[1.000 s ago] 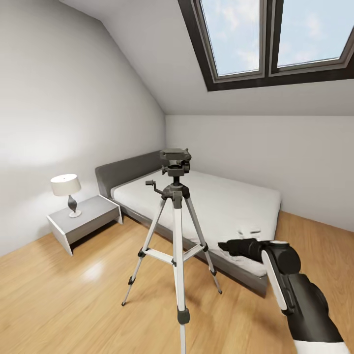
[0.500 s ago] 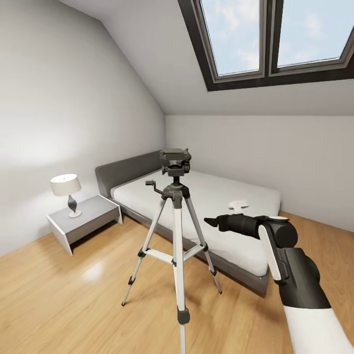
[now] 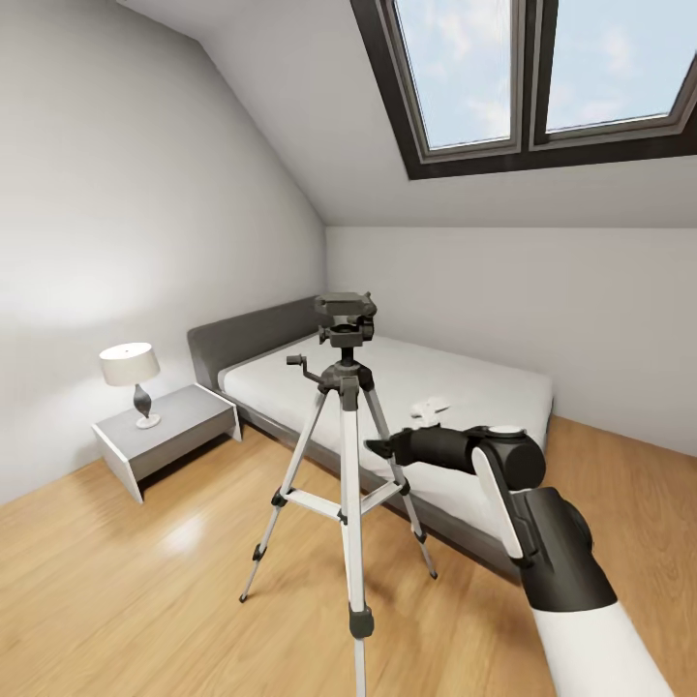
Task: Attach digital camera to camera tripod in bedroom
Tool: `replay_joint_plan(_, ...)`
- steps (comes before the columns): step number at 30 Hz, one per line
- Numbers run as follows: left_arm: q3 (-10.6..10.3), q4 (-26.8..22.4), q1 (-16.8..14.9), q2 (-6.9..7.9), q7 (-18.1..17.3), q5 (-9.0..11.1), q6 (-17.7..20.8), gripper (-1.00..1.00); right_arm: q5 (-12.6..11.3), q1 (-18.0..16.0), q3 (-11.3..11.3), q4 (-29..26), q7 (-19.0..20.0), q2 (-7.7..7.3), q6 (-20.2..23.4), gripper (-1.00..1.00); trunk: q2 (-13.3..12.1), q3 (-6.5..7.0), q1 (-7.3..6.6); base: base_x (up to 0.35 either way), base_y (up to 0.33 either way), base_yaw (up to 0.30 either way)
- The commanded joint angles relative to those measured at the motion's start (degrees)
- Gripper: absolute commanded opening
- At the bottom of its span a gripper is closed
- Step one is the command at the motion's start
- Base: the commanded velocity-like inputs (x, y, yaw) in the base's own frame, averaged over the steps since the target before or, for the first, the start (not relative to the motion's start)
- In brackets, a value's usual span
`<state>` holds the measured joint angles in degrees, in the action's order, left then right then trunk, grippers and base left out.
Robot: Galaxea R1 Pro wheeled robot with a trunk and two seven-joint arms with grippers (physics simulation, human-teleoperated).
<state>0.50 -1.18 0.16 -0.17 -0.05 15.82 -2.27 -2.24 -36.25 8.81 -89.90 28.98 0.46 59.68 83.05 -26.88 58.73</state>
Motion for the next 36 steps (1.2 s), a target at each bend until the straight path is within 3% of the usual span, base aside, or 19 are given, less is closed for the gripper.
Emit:
replay_joint_plan(1,0.03,-0.06,0.02,-0.01,0.00,0.27,-0.10,1.00,-0.18,-0.05,0.14,-0.02,-0.06,0.19,0.32,1.00,0.03,-0.05,0.00,0.000,0.000,0.000)
replay_joint_plan(11,0.03,-0.08,0.01,-0.01,0.02,0.27,-0.10,1.00,-0.40,-0.05,0.69,-0.01,-0.06,0.95,0.32,1.00,0.03,-0.05,0.00,0.000,0.000,0.000)
replay_joint_plan(26,0.03,-0.11,0.02,0.00,0.05,0.27,-0.10,1.00,-8.05,-0.03,0.82,0.40,-0.08,0.93,0.32,1.00,0.03,-0.05,0.00,0.000,0.000,0.000)
replay_joint_plan(36,0.03,-0.06,0.01,0.00,0.05,0.27,-0.10,1.00,-8.70,0.03,0.84,1.37,0.00,0.86,0.32,1.00,0.03,-0.05,0.00,0.000,0.000,0.000)
